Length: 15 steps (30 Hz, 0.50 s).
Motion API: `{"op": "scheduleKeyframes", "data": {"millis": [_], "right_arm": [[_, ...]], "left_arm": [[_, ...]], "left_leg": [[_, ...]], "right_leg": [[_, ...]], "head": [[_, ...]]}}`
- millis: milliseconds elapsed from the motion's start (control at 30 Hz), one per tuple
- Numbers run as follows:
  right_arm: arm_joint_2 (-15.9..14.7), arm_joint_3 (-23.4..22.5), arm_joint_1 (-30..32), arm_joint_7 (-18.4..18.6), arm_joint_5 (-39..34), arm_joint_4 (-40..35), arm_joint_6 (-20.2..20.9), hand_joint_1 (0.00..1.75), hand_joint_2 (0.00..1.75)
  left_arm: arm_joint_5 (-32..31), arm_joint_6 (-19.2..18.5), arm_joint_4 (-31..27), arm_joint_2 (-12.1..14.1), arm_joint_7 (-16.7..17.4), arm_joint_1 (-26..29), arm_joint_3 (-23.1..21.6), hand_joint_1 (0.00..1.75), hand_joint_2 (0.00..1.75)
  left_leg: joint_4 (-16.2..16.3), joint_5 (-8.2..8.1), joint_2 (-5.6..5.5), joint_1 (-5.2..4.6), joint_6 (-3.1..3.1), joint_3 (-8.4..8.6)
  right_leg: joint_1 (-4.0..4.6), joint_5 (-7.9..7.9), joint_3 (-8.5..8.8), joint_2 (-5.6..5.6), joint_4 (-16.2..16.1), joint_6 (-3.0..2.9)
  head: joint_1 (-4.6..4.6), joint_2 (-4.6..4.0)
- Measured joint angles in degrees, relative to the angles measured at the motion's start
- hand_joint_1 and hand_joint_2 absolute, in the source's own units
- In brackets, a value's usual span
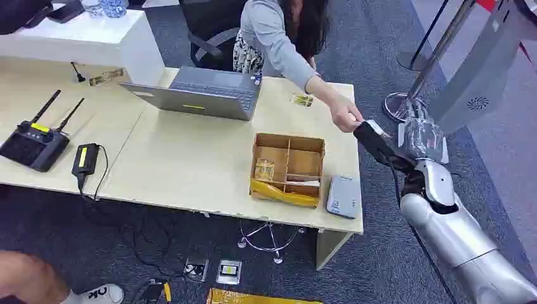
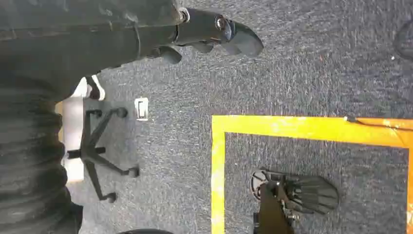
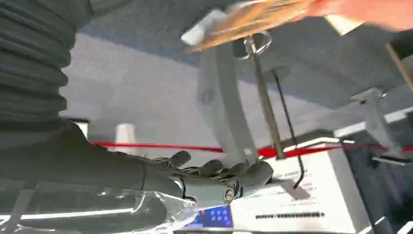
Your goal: Pass the card to the sensor for recognition and then transmit it.
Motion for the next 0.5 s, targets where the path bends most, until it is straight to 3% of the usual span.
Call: {"op": "scheduleKeyframes", "data": {"millis": [167, 500], "right_arm": [[2.1, 1.0, -0.1, -0.5, -1.7, -0.1, 0.0, 0.0, 1.75], [2.8, 2.8, 1.2, 0.1, -1.4, -2.1, 0.8, 0.0, 1.75]], "left_arm": [[-0.7, 0.0, 0.0, -0.2, 0.3, -0.3, -0.9, 0.0, 1.75], [-1.0, 0.0, 0.0, -0.5, 1.0, -0.6, -1.5, 0.0, 1.75]], "left_leg": [[0.0, 0.0, 0.06, 0.0, -0.01, -0.01], [0.0, 0.0, 0.07, 0.0, -0.01, -0.01]], "right_leg": [[0.0, 0.0, -0.04, 0.11, 0.0, 0.0], [0.0, 0.0, -0.07, 0.12, 0.0, 0.0]], "head": [[-0.02, 0.0], [0.0, 0.0]]}}
